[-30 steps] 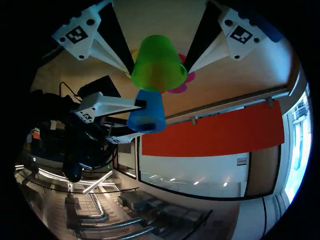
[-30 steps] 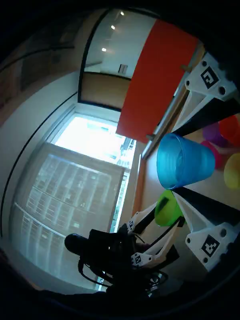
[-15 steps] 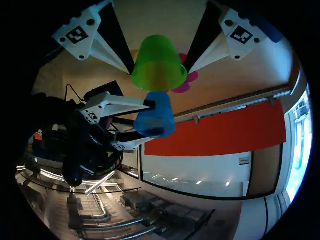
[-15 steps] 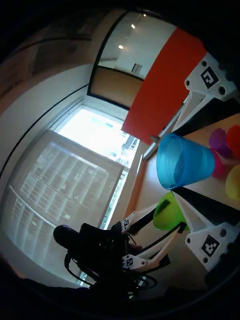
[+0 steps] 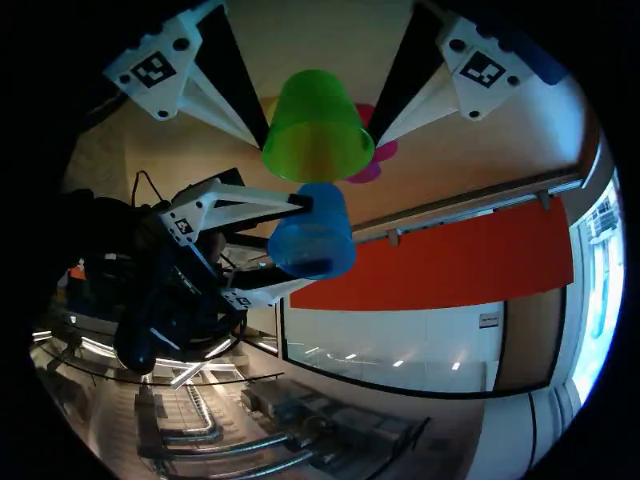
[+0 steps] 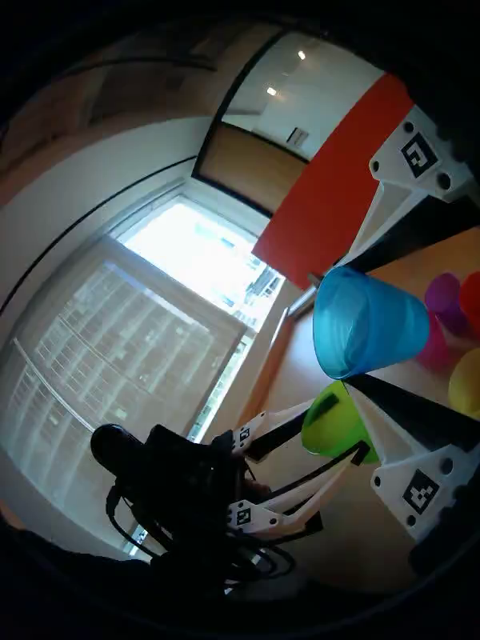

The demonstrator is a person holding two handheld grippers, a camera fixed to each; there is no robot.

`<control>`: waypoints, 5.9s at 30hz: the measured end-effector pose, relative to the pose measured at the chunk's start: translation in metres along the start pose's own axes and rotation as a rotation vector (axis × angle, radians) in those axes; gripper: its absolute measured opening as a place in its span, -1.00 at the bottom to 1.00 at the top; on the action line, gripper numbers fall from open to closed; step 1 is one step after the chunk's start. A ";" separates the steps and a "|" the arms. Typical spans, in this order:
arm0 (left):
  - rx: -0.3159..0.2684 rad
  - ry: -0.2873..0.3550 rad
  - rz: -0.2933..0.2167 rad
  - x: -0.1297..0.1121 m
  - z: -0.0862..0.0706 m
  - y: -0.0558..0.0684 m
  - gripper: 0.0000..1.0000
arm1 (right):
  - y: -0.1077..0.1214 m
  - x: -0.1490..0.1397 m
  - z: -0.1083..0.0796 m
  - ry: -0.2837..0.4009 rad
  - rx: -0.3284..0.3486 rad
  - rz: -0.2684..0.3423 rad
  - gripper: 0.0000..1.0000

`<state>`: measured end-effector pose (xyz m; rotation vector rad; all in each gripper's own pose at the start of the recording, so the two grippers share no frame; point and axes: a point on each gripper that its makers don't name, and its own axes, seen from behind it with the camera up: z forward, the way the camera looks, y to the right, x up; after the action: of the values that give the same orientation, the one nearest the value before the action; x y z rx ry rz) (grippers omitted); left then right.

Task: Pour water

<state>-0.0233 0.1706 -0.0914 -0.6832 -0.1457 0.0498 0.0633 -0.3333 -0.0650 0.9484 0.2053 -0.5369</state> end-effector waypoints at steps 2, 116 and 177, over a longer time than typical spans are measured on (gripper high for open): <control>-0.008 0.000 0.001 0.000 0.000 0.003 0.75 | 0.000 -0.001 0.001 -0.004 0.002 -0.014 0.82; -0.034 -0.008 0.023 0.004 0.022 0.007 0.75 | 0.016 0.015 0.014 -0.074 0.073 -0.580 0.82; -0.044 -0.015 0.030 0.004 0.022 0.013 0.75 | 0.018 0.018 0.009 -0.088 0.042 -0.792 0.83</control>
<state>-0.0223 0.1951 -0.0824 -0.7287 -0.1514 0.0812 0.0874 -0.3387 -0.0537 0.8620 0.4977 -1.3107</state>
